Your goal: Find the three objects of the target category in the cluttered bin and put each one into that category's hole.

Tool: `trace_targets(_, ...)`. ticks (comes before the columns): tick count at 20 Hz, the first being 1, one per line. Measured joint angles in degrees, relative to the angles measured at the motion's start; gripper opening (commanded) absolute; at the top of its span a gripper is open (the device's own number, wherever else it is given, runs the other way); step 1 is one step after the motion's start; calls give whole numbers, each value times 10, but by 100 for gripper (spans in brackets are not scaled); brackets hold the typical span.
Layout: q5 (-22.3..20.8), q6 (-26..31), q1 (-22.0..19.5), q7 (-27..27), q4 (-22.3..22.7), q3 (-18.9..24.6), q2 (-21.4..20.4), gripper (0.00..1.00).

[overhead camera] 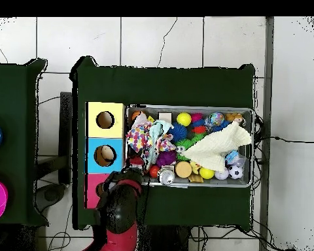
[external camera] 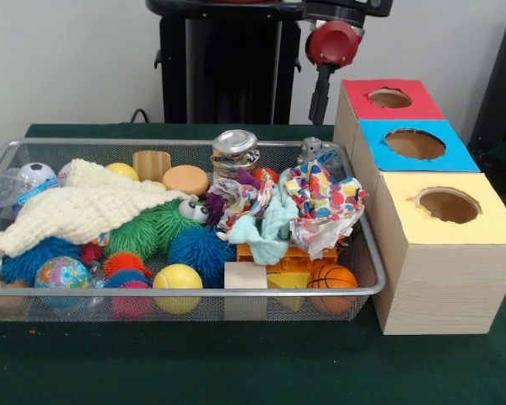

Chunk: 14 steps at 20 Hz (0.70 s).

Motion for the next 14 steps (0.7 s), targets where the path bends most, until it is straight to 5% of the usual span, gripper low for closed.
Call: trace_targets(14,32,0,32,0,0,15,46,100)
